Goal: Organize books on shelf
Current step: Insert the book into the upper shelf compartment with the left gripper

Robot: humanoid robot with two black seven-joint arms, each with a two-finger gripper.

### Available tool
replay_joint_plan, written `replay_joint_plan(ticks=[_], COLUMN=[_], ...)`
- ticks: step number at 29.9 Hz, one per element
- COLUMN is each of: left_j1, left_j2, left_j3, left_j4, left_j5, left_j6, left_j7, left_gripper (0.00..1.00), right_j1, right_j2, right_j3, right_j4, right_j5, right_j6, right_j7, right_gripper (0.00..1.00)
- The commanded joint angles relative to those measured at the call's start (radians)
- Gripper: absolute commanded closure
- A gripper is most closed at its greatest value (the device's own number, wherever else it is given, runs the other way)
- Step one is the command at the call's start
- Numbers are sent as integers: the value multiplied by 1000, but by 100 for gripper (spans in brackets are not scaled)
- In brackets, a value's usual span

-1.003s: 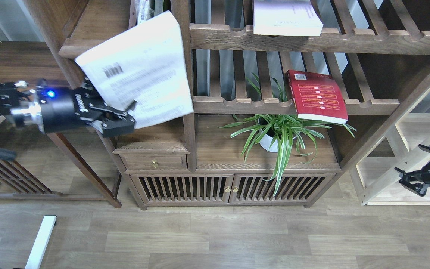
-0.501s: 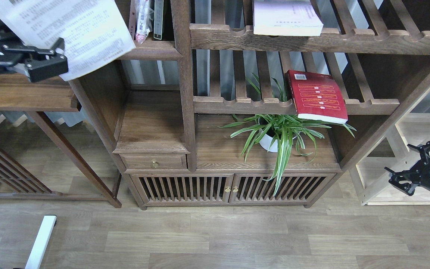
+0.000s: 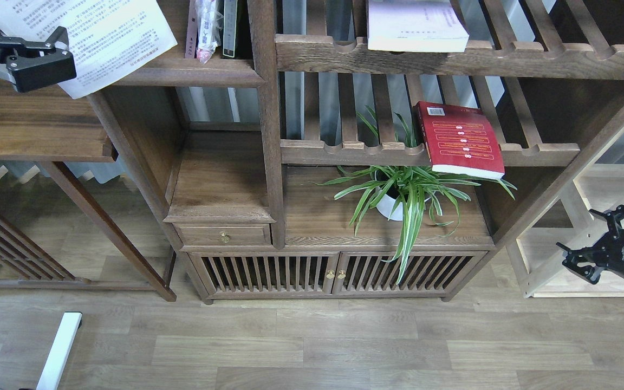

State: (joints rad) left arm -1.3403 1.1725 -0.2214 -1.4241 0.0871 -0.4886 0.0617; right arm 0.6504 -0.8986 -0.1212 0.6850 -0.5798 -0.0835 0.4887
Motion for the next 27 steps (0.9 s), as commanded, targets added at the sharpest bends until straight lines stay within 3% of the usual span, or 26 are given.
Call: replay_joint_plan(ticks=[1,5,14,22,27], left_j1=[-2,-11,-26,-31,-46], left_j2=[-8,-19,-25,-111,-175], left_j3=[-1,0,8,8,10], left_j4=[1,17,57,65,99], left_j5=[-3,-16,-55,-53,-52], left_j6=[31,113,183,320,360], left_j7=[7,20,39,58,58], left_gripper=[100,100,100,100,100], right_j1=[2,0,-6,-6,-6], right_j2=[0,-3,0,-2,-6], right_j3=[-2,-2,0,0,0], right_j4=[1,1,1,1,4], right_j5=[-2,-2,0,-2,-2], right_j6=[1,1,-1,-1,-1], right_j7=[0,0,0,0,0], right_gripper=[9,9,9,9,9])
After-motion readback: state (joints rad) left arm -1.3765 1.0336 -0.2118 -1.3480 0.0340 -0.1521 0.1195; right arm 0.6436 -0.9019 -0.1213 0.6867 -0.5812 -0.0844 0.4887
